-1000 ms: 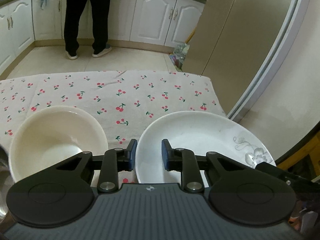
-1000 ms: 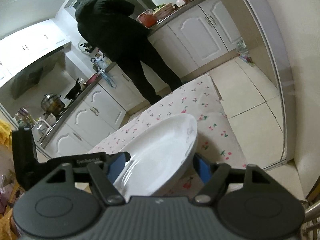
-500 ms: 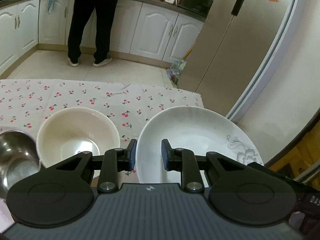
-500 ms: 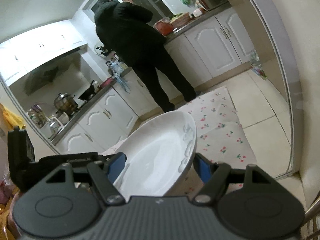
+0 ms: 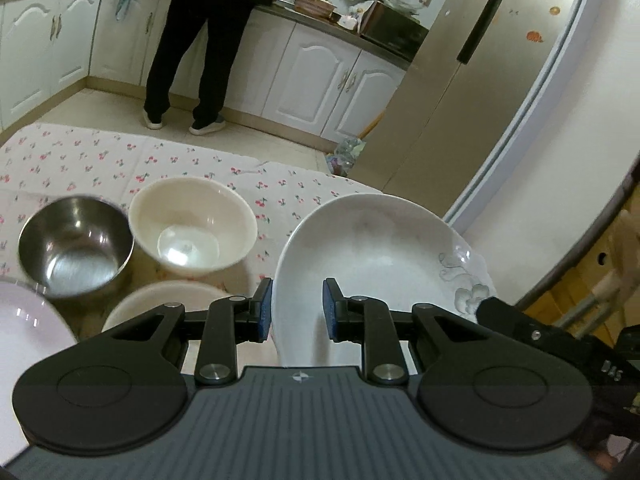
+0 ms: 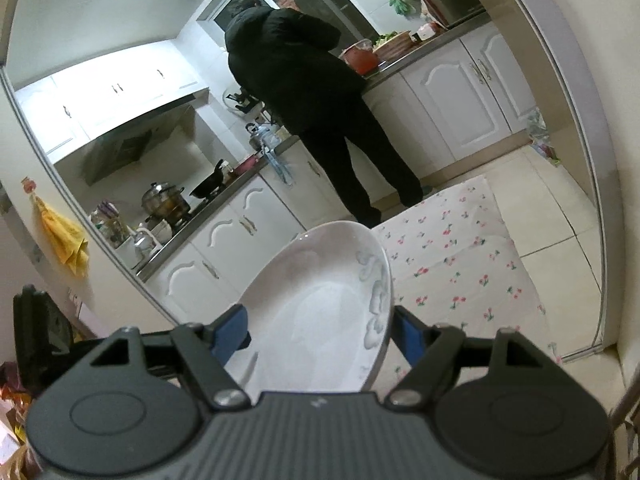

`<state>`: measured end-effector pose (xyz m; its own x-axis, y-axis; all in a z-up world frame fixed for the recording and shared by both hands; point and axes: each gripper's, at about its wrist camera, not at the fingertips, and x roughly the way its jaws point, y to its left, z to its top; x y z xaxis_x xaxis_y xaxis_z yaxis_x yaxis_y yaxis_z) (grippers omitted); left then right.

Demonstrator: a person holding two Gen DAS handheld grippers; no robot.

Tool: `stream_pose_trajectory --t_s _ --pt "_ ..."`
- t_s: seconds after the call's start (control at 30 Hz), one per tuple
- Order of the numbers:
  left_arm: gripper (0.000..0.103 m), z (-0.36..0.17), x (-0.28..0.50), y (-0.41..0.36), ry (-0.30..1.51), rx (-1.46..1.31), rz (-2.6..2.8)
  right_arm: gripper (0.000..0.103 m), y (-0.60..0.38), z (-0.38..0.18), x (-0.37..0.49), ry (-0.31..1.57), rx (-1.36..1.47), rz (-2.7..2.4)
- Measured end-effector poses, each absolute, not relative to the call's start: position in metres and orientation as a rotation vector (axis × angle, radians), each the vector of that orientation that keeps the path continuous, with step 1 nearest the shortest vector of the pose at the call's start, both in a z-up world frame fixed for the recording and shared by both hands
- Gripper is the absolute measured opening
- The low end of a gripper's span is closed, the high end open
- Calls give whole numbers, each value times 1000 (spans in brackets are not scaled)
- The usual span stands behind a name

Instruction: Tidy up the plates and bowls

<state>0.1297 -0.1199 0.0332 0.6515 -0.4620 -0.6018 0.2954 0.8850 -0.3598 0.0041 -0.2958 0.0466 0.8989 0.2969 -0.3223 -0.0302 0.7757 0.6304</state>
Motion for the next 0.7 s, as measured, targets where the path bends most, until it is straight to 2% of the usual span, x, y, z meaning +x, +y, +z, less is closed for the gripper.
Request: stream_pose_trajectory --t_s 0.43,0.7 --pt "25 24 57 -102 765 -317 -429 79 -272 36 -53 480 628 173" --pt "25 20 47 -100 798 -324 -406 80 -255 28 -74 520 558 144"
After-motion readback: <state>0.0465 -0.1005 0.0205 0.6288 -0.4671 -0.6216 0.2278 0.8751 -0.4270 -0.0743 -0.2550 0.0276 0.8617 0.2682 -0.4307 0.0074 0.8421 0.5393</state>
